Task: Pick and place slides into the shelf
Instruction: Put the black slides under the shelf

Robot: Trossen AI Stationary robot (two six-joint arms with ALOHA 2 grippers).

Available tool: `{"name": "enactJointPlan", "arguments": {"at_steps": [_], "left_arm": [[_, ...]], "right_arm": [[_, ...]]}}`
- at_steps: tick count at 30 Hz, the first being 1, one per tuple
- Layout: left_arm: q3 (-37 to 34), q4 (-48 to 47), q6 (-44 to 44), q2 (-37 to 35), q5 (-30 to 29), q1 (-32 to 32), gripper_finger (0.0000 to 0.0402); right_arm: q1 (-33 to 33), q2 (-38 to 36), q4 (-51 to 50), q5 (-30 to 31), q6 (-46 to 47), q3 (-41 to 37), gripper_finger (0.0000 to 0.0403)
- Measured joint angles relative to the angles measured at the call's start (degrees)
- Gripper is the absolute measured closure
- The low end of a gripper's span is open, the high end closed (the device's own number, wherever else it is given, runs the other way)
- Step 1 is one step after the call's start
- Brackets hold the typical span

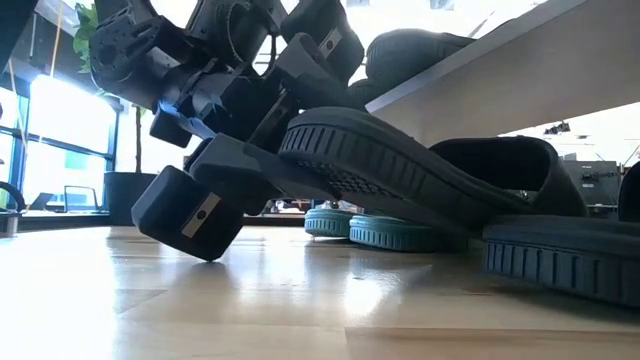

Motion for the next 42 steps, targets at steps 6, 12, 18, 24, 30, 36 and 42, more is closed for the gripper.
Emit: {"name": "enactJointPlan", "arguments": {"at_steps": [6, 12, 18, 24, 30, 36, 42], "left_arm": [[0.0, -1.1, 1.0, -1.7, -2.1, -0.2, 0.0238], [0.0, -14.9, 5.4, -7.4, -3.7, -0.1, 0.0247], [0.9, -24.9, 9.6, -9.2, -8.6, -0.3, 0.0247], [8.1, -42.8, 18.4, -9.2, -16.1, -0.4, 0.0247], [18.0, -64.3, 28.4, -9.2, -25.0, -0.4, 0.0247], [24.4, -76.0, 32.0, -9.2, -29.5, -0.4, 0.0247], [28.2, -84.4, 32.0, -9.2, -29.6, -2.7, 0.0247]], "right_arm": [[0.0, 0.0, 0.0, -0.1, 0.9, 0.0, 0.0403], [0.0, 0.0, 0.0, 0.0, 1.0, 0.0, 0.0403], [0.0, 0.0, -0.1, 0.0, 0.9, 0.0, 0.0403], [0.0, 0.0, -0.2, 0.0, 0.9, 0.0, 0.0403], [0.0, 0.0, -0.5, -0.1, 0.9, 0.0, 0.0403], [0.0, 0.0, -0.8, -0.5, 1.0, 0.0, 0.0403], [0.0, 0.0, -1.7, -0.6, 1.3, 0.0, 0.0403]]}}
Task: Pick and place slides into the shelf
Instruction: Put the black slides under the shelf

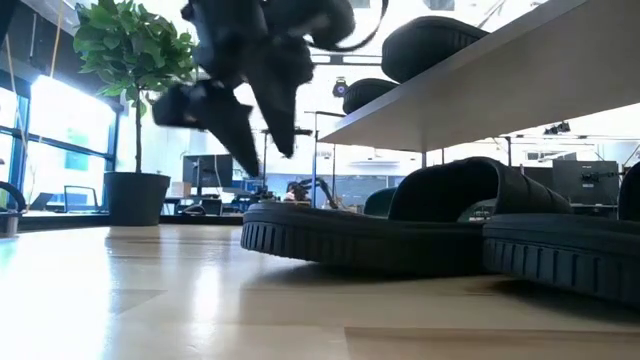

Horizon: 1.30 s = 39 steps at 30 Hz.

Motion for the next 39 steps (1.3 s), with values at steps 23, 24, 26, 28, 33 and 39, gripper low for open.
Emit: {"name": "enactJointPlan", "arguments": {"at_steps": [23, 24, 26, 28, 33, 39], "left_arm": [[2.5, 0.7, 4.5, 5.6, -14.4, -17.0, 0.0247], [2.6, 2.2, 5.0, 6.6, -13.7, -16.5, 0.0247], [2.6, 2.5, 4.9, 8.0, -12.1, -15.9, 0.0247], [2.5, 3.4, 4.4, 8.9, -11.4, -15.0, 0.0247], [2.6, 6.4, 6.2, 9.2, -11.7, -13.0, 0.0247], [2.6, 11.7, 13.1, 9.2, -12.4, -9.8, 0.0247]], "right_arm": [[0.0, 0.0, -0.3, -0.1, -0.4, 0.0, 0.0403], [0.0, 0.1, -0.4, -0.2, -0.3, 0.0, 0.0403], [-0.1, 0.0, -0.6, -0.9, -0.3, 0.0, 0.0403], [-0.2, 0.1, -0.7, -1.3, -0.2, 0.0, 0.0403], [-0.2, 0.0, -1.1, -1.7, -0.1, 0.0, 0.0403], [-0.3, 0.1, -1.0, -1.5, 0.0, 0.0, 0.0403]]}}
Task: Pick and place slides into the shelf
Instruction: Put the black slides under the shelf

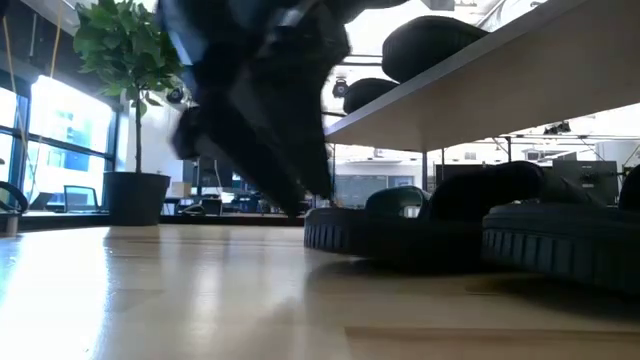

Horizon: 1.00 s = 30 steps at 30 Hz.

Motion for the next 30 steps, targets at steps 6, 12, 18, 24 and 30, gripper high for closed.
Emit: {"name": "enactJointPlan", "arguments": {"at_steps": [6, 12, 18, 24, 30], "left_arm": [[0.0, 3.2, 4.7, 0.6, 1.3, 2.9, 0.0247], [0.0, 2.0, 5.8, 0.6, 5.4, 3.9, 0.0247], [0.0, 5.5, 9.1, 0.8, 6.4, 3.8, 0.0247], [0.1, 6.2, 9.2, 1.4, 5.3, 3.8, 0.0247], [0.0, 1.7, 8.8, 1.4, 5.1, 3.8, 0.0247]], "right_arm": [[0.0, 0.0, 0.0, 0.0, 0.0, 0.0, 0.0403], [0.0, 0.0, 0.0, -0.4, 0.0, 0.0, 0.0403], [0.0, 0.0, 0.0, 0.0, 0.0, 0.0, 0.0403], [0.0, 0.0, 0.0, 0.1, 0.0, 0.0, 0.0403], [0.0, 0.0, 0.0, 0.1, 0.0, 0.0, 0.0403]]}}
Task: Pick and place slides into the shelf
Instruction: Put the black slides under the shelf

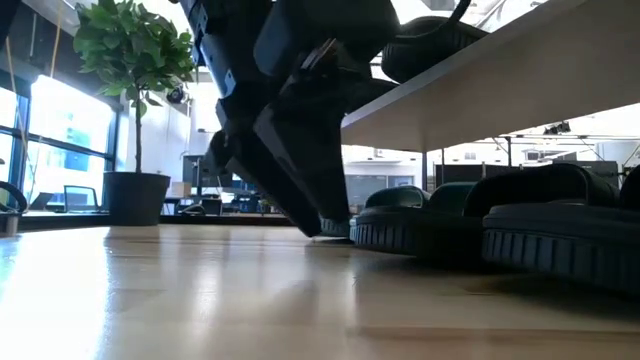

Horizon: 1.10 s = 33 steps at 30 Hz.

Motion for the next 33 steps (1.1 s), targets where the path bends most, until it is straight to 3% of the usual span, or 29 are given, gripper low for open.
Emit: {"name": "enactJointPlan", "arguments": {"at_steps": [13, 20, 33], "left_arm": [[0.0, 8.0, 0.3, 0.5, -3.4, 0.5, 0.0247], [0.0, 15.2, 2.1, 3.4, -2.2, 0.5, 0.0247], [0.0, 16.5, 0.3, 4.0, -6.0, 0.7, 0.0247]], "right_arm": [[0.0, 0.0, 0.0, 0.2, 0.0, 0.0, 0.0403], [0.0, 0.0, 0.1, 0.2, 0.0, 0.0, 0.0403], [0.0, 0.0, 0.1, 0.3, 1.1, 0.0, 0.0403]]}}
